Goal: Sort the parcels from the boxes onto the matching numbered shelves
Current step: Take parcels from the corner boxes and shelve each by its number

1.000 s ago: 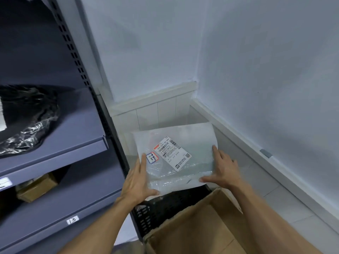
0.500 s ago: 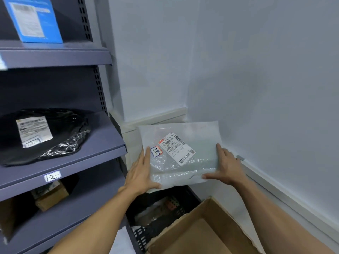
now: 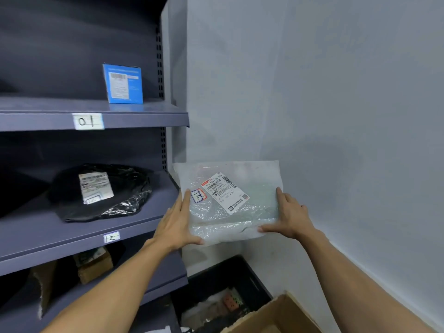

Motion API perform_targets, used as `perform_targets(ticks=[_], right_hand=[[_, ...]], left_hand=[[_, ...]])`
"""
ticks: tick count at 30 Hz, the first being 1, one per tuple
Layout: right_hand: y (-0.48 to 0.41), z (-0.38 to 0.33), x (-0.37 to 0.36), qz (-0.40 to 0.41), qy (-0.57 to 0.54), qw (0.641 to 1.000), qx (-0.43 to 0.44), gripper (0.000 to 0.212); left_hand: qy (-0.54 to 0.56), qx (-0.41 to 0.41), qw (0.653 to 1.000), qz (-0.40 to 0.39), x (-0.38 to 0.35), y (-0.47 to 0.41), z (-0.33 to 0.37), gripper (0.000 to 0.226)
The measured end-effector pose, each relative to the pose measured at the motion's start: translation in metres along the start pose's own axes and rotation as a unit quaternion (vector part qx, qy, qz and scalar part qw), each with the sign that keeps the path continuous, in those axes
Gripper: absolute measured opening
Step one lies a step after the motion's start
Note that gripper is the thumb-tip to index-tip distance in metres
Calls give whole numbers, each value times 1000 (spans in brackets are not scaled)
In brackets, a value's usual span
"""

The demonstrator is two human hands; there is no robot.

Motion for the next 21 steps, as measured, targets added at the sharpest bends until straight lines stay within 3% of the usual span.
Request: perform_targets(ticks=[21], right_hand=[[-91, -223, -23, -6, -41, 979, 200, 135]], left_hand=[[-60, 172, 979, 95, 144, 57, -159, 152]])
Point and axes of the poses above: each hand's wrist, its own y-axis away from the middle knuckle, its own x-axis out of the back of the hand, z = x × y, the point moved 8 cm from there along -y, towards the middle knuckle, and after that the axes turned 4 degrees about x, right-handed, at the moved point
